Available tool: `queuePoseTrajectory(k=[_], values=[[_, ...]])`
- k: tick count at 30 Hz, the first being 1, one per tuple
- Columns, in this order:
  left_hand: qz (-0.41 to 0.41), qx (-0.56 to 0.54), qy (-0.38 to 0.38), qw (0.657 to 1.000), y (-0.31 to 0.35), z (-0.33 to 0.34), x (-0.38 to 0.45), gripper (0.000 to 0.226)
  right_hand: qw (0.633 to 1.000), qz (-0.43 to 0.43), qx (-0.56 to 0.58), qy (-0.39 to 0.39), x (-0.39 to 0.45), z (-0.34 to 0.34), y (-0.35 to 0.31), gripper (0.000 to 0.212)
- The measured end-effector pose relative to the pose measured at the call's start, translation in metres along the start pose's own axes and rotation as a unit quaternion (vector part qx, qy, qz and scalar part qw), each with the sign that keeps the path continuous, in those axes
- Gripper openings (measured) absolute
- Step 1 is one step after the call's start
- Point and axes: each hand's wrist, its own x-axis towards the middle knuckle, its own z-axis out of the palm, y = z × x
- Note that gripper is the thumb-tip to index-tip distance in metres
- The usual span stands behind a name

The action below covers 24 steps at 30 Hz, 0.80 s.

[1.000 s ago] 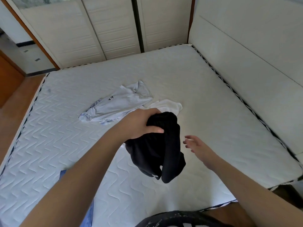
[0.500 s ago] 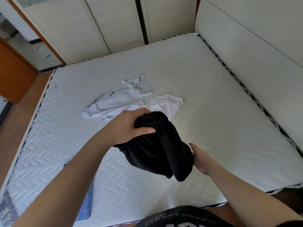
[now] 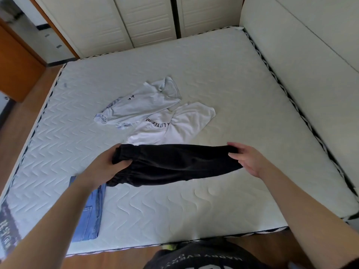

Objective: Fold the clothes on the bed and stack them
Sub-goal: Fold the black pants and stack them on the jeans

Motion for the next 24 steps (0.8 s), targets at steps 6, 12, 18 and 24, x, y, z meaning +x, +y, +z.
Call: queuePoseTrajectory(k=[6, 12, 18, 24], values=[[-0.058, -0.132, 0.014, 0.989, -0.044, 0.022, -0.008, 0.051, 0.932, -0.113, -0.326, 0.116, -0.023, -0.002, -0.021, 0.027], [-0.05, -0.221, 0.01, 0.974, -0.088, 0.035, -0.021, 0.037, 0.871, -0.208, -0.398, 0.199, -0.061, 0.01, -0.023, 0.009], [-0.074, -0.284, -0.024, 0.956, -0.15, 0.058, -0.042, 0.045, 0.863, -0.18, -0.441, 0.167, -0.103, 0.033, -0.015, 0.011], [-0.137, -0.234, -0.066, 0.96, -0.191, 0.1, -0.066, 0.033, 0.844, -0.159, -0.489, 0.152, -0.102, 0.037, 0.022, 0.007]])
